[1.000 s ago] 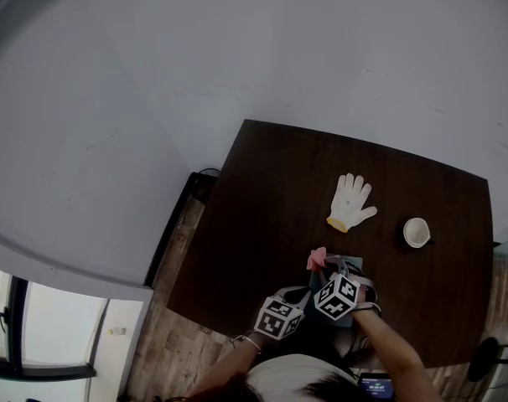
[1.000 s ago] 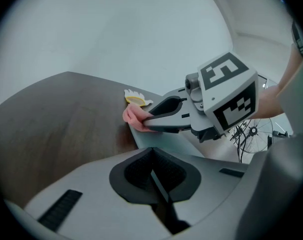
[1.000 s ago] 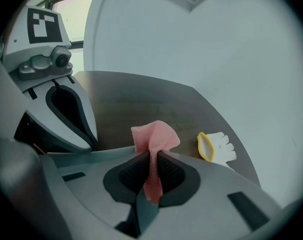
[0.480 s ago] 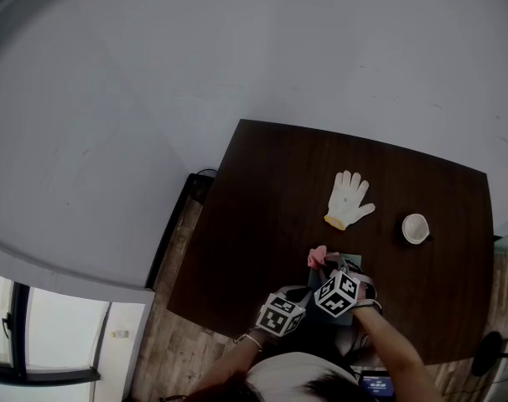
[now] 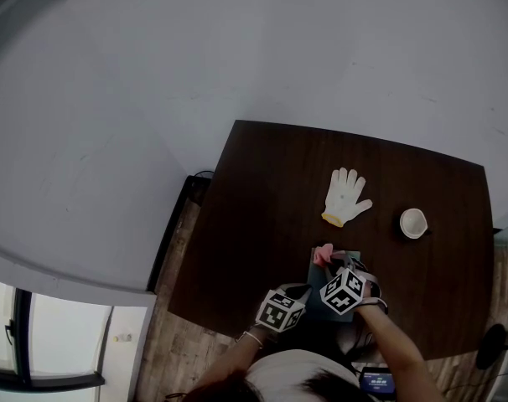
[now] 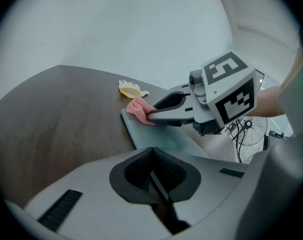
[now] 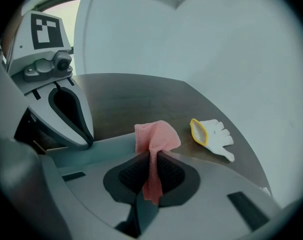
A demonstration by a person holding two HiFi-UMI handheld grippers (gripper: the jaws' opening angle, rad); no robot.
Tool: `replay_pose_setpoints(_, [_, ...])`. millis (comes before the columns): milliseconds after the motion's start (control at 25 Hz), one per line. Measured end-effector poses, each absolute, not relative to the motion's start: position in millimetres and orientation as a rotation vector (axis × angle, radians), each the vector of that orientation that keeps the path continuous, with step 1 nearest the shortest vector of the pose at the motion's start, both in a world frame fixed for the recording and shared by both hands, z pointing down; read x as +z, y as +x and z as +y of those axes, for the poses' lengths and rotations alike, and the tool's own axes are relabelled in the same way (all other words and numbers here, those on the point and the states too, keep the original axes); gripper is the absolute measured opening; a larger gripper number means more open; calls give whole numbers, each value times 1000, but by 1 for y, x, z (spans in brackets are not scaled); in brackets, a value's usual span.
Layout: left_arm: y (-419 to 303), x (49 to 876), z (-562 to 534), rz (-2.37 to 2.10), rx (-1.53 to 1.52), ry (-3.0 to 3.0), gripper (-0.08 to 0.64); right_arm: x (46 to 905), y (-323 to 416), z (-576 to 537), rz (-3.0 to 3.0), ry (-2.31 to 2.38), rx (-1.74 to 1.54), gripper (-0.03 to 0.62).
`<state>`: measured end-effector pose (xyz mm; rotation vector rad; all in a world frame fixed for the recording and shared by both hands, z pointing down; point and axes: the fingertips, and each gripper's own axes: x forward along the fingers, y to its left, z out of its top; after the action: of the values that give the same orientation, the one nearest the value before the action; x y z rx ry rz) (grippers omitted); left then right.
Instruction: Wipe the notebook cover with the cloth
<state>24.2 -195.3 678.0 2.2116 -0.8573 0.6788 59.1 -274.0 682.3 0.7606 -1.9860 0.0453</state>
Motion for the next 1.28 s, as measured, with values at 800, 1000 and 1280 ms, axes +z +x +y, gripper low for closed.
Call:
replay_pose_setpoints(800, [28,678,-195,-838,681,2195,18,681,112,-271,-1961,920,143,43])
replay_pose_setpoints(1000, [29,678,-195,-832,678,2190,18,682,127,-270,-1947,967,169,43])
replay_pose_setpoints(1280, [30,679,-194,-831,680,2188,18,682,148,-266,-1917,1037,212,44])
